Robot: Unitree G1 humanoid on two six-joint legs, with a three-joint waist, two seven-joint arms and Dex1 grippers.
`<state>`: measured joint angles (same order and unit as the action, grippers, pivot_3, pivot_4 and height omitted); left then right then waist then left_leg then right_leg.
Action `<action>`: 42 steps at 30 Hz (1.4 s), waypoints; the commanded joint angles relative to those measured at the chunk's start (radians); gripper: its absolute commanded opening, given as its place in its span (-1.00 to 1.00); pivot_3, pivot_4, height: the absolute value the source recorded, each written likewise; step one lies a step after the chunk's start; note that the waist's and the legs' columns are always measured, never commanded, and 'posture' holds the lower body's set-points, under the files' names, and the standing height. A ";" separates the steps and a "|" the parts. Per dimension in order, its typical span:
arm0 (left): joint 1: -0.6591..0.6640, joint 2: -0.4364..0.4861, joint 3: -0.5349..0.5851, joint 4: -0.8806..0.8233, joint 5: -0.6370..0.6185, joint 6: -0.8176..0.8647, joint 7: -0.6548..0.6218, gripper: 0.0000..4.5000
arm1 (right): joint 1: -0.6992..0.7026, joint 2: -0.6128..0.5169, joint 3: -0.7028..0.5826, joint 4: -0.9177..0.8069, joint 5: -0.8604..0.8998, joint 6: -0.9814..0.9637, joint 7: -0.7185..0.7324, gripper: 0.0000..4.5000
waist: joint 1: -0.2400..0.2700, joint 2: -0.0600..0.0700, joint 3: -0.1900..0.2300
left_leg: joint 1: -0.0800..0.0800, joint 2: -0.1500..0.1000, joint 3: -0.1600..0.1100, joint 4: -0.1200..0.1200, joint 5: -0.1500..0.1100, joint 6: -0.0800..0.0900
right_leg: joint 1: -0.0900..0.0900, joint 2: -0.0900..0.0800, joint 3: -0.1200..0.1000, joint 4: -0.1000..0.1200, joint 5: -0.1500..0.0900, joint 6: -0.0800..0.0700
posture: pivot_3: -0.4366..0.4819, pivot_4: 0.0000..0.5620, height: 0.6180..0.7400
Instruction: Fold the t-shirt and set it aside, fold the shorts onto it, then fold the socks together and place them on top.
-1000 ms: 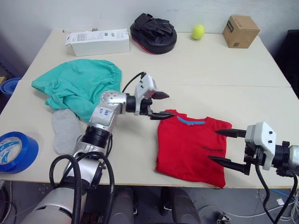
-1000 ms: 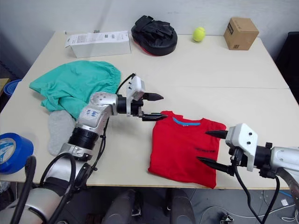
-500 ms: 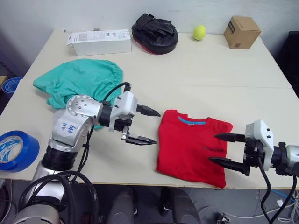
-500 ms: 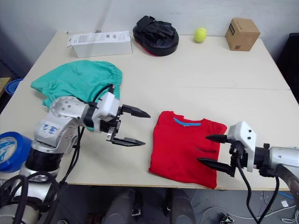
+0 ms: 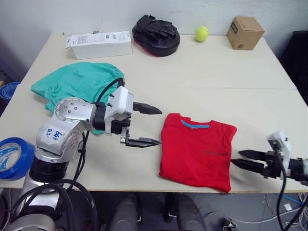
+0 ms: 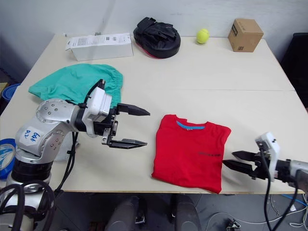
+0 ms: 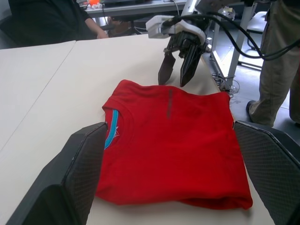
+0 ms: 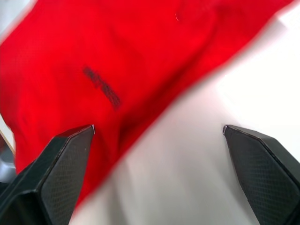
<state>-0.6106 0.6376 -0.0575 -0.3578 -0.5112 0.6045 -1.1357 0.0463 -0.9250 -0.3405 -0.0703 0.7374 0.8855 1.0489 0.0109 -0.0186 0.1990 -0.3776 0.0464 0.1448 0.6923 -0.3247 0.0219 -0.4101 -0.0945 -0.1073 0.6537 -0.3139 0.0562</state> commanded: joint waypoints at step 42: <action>0.015 0.063 -0.008 -0.052 -0.074 -0.044 -0.026 1.00 | -0.215 -0.047 -0.001 0.163 0.067 0.166 0.040 -0.99 | -0.011 -0.010 -0.007 | 0.005 0.000 0.002 -0.011 0.002 -0.005 | 0.000 0.000 0.001 -0.003 -0.002 -0.003 | -0.05 -0.47 1.00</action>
<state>-0.5950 0.7027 -0.0621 -0.3895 -0.5822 0.5811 -1.1603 -0.1552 -0.9448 -0.3236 0.0870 0.8097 1.0782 1.0519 0.0000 -0.0291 0.1925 -0.3726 0.0467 0.1466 0.6810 -0.3224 0.0166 -0.4100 -0.0939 -0.1060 0.6509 -0.3156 0.0530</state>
